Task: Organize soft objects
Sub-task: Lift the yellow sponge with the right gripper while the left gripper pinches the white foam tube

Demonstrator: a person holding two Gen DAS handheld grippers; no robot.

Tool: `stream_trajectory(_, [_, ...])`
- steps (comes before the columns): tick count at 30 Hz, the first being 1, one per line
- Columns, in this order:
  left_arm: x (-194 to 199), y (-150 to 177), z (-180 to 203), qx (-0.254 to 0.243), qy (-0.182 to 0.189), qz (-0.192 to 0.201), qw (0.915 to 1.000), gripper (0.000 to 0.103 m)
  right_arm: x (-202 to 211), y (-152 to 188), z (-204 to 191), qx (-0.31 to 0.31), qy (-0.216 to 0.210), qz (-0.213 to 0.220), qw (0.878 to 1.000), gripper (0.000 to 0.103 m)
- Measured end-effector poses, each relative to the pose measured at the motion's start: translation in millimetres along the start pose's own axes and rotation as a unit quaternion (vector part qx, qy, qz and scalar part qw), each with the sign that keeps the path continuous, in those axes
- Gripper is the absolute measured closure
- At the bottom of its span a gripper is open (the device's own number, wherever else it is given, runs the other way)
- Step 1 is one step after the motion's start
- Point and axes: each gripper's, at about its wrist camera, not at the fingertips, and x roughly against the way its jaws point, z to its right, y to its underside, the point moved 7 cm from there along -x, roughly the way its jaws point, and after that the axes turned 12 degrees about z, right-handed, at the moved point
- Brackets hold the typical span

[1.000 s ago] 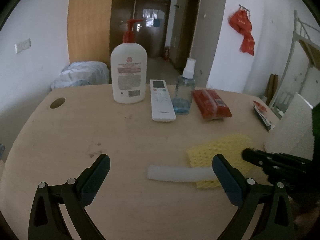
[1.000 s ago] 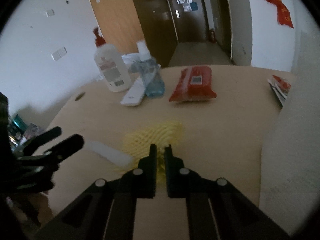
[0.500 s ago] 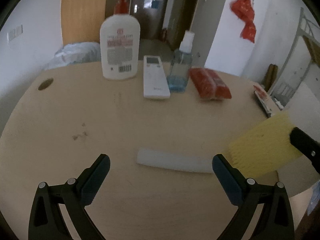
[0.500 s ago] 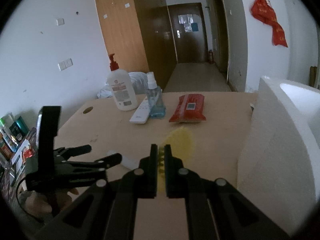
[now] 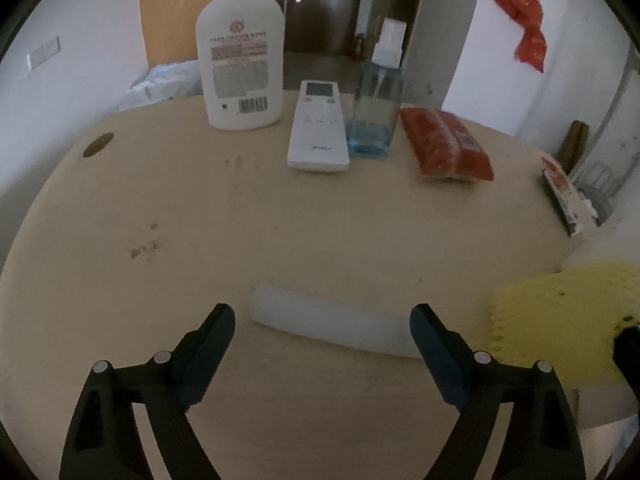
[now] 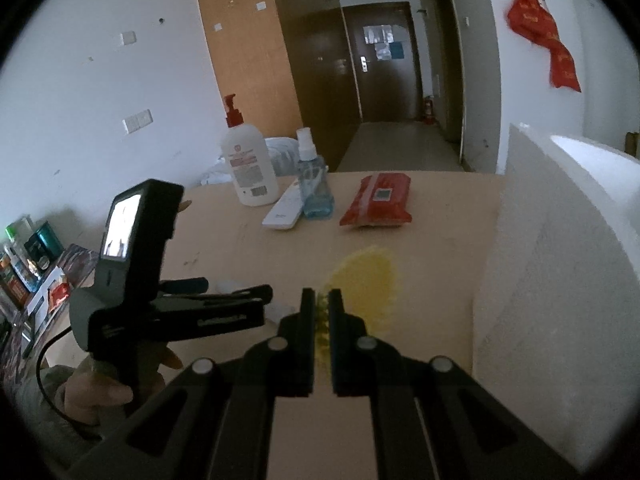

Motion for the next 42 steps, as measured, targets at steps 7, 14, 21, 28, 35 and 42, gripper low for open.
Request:
stream_trajectory(7, [-9,1,1,0.008,-0.015,-0.015,0.9997,0.023,3,1,-1,0.001,-0.008,0.002,1.000,0.095])
stream_trajectory(14, [-9,-2,-2,0.024,-0.019,-0.016,0.9994,0.036,4,3,-3,0.004,-0.010,0.003,1.000,0.095])
stream_trajectory(21, [-5,-8,-18,0.047,-0.022,-0.007,0.9986,0.091,2,4,-5,0.004,-0.005,0.000,1.000,0.095])
stream_trajectory(28, [5,-11,-21,0.051,0.011,0.001,0.9987,0.092,5,3,0,-0.001,0.001,0.002,1.000,0.095])
stream_trajectory(35, [15,-12,-29,0.077,0.026,0.000,0.9967,0.091,5,3,2,0.001,-0.001,0.003,1.000,0.095])
stream_trajectory(42, [43,-29,-29,0.067,0.039,0.044,0.9961,0.092,4,3,4,-0.001,-0.001,0.001,1.000,0.095])
